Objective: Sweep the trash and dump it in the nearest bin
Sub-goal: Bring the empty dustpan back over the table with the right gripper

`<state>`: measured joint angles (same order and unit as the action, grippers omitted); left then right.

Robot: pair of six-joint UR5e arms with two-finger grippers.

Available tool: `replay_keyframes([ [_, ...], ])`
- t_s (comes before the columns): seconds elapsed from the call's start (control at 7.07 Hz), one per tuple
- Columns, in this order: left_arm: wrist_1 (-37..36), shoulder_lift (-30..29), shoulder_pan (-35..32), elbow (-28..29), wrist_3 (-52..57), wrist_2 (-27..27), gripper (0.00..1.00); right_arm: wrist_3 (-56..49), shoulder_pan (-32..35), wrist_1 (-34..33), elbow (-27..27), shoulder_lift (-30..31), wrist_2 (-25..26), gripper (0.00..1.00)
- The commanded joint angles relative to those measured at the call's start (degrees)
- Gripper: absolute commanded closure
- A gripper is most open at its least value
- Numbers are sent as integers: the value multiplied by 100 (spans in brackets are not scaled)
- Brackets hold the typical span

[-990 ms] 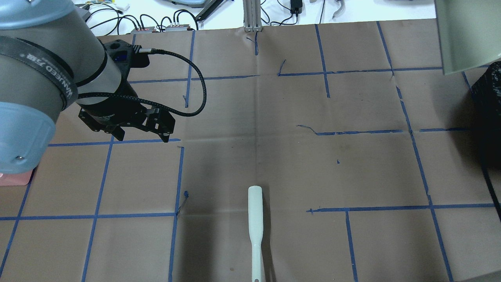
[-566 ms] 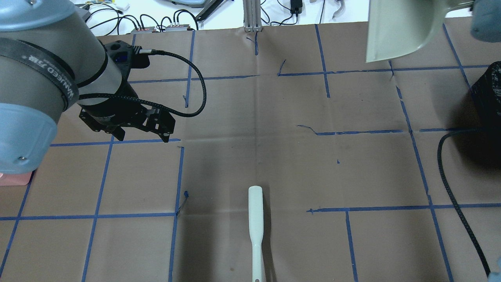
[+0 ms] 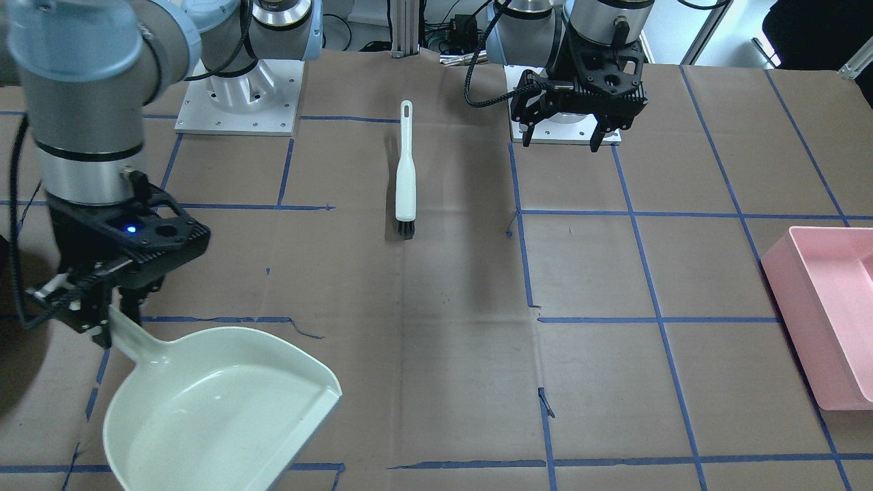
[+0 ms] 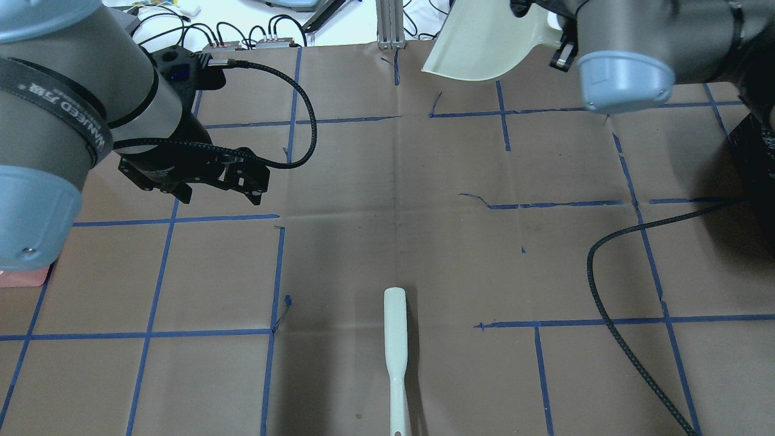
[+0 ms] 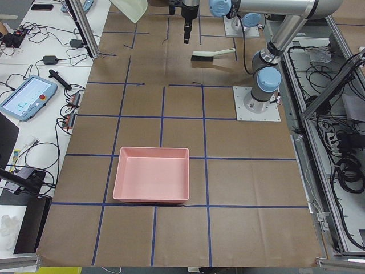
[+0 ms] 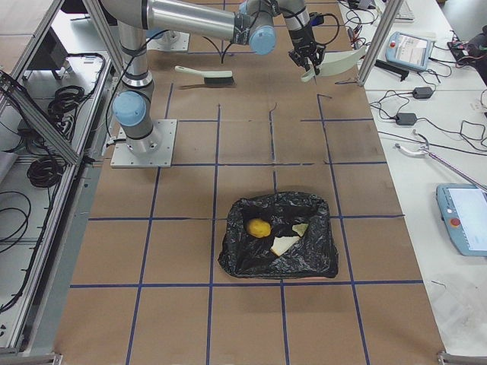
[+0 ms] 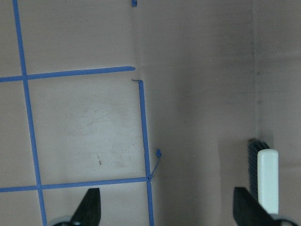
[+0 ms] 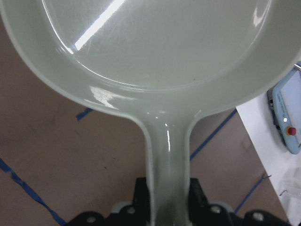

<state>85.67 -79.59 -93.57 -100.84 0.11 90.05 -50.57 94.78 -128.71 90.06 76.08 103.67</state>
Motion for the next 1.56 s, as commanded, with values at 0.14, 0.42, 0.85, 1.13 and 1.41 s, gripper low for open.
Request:
replay_keyframes([
  [0.14, 63, 155, 119, -93, -29, -119, 1, 3139, 804, 729, -32, -269, -580, 100],
  [0.42, 63, 102, 462, -111, 50, -598, 1, 4122, 832, 1485, -32, -243, -1207, 100],
  [0.85, -33, 128, 454, -129, 1117, -132, 8, 5395, 1340, 1770, -49, -645, -1218, 100],
  [1.13, -33, 128, 454, -111, 1070, 75, 7, 5836, 1526, 1761, -93, -997, -1244, 100],
  [1.41, -155, -11, 463, -68, 1096, 75, 2, 6171, 1535, 1674, -102, -1191, -1253, 100],
])
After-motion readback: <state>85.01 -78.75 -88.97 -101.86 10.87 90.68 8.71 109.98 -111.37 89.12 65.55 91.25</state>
